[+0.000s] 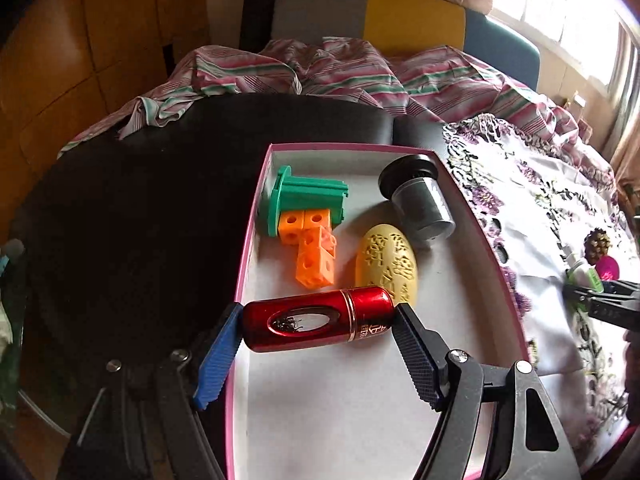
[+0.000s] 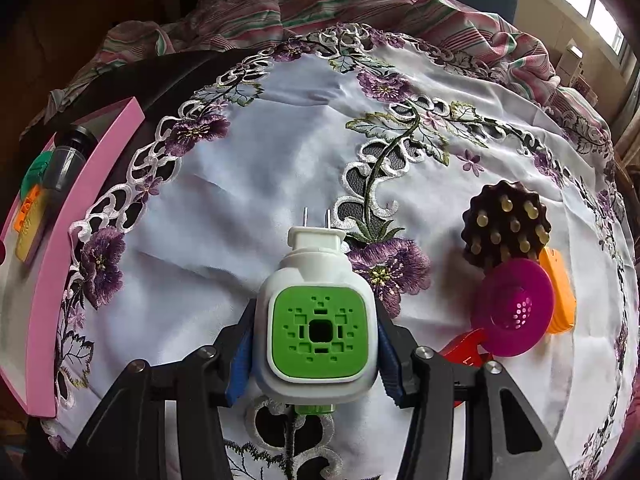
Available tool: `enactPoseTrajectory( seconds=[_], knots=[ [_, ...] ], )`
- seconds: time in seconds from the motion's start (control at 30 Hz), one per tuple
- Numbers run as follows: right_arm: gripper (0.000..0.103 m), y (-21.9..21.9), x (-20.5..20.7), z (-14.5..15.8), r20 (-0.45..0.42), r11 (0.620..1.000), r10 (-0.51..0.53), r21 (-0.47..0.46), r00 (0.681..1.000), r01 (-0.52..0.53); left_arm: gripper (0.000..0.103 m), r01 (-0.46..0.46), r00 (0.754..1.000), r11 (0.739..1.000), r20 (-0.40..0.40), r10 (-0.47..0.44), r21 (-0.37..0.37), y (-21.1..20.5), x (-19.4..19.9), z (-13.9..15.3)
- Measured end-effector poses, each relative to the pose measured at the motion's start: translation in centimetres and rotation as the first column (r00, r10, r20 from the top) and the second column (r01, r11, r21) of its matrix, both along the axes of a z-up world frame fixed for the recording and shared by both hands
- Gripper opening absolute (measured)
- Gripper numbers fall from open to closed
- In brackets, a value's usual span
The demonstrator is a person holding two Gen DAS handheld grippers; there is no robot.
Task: Organize rigid objects
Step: 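Carry the red cylinder into the tray and open the left tool while the right tool holds the plug, then carry the white-green plug toward the tray with the right tool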
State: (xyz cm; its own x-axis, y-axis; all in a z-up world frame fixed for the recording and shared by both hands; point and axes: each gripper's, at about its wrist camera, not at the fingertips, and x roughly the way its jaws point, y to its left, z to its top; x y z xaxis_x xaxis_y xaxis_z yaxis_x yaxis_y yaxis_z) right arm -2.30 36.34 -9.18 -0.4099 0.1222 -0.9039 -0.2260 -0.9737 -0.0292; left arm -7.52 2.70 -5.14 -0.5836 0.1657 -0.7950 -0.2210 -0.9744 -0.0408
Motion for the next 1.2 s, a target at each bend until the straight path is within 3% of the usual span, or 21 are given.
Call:
enactPoseTrajectory(
  seconds=[0.4, 0.57, 0.97, 1.2],
  knots=[
    [0.052, 0.0, -0.1, 0.1, -0.003, 1.000, 0.002, 0.002, 1.000, -0.002, 0.077, 0.025, 0.999, 1.000, 0.021, -0.025, -0.002, 0.3, -2.9, -1.1],
    [0.052, 0.0, -0.2, 0.1, -0.001, 1.000, 0.003, 0.002, 1.000, -0.003, 0.081, 0.021, 1.000, 1.000, -0.019, -0.022, -0.015, 0.4, -1.8, -0.6],
    [0.052, -0.1, -0.2, 0.1, -0.002, 1.000, 0.007, 0.015, 1.000, -0.007, 0.081, -0.013, 1.000, 1.000, -0.025, 0.013, 0.006, 0.3, 0.8, 0.6],
    [0.052, -0.1, -0.2, 0.1, -0.002, 1.000, 0.008, 0.017, 1.000, -0.008, 0.081, 0.005, 0.998, 1.000, -0.066, -0.005, 0.008, 0.6, 2.3, 2.1]
  ],
)
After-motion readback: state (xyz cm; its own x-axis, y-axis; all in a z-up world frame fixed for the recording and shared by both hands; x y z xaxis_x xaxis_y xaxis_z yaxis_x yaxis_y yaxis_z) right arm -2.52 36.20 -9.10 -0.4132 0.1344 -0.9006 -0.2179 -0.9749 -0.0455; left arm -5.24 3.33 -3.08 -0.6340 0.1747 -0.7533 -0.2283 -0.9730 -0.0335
